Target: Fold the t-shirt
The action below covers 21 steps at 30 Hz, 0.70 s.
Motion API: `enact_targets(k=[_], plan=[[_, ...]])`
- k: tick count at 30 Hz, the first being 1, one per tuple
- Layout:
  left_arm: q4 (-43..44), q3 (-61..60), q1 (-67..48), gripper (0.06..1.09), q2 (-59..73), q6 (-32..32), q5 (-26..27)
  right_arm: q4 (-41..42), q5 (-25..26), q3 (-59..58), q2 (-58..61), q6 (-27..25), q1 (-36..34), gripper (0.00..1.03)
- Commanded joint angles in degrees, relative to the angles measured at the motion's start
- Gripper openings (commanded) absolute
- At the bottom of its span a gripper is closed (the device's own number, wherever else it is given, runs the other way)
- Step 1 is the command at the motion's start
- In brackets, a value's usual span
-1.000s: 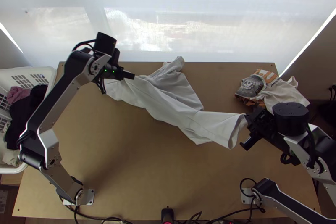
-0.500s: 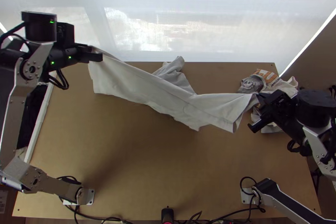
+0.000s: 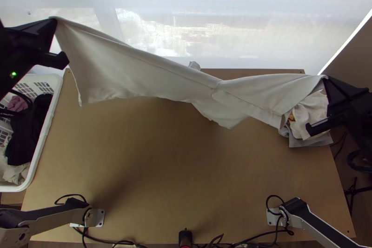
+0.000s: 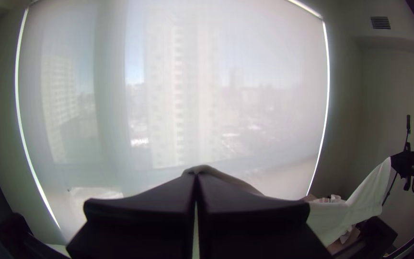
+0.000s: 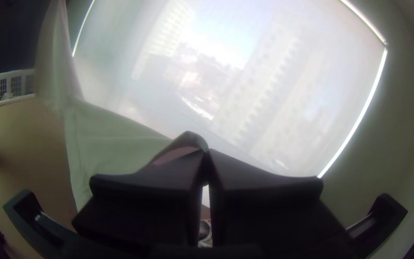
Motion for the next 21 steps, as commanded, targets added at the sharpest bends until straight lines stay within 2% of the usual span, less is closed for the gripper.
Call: enact_targets(k=[1, 6, 21], plan=[[3.5, 1.2, -0.8, 0.09, -5.5, 2.0, -2.3, 4.8, -0.1, 6.2, 0.2, -0.9, 0.4, 0.03], [3.7, -0.4, -0.7, 0.09, -7.9, 2.0, -5.3, 7.7, -0.2, 12.2, 2.7, -0.6, 0.8, 0.02], [0.8, -2.1, -5.1, 0.09, -8.8, 2.4, -5.3, 8.2, -0.1, 34.9, 16.5, 2.5, 4.2, 0.02]])
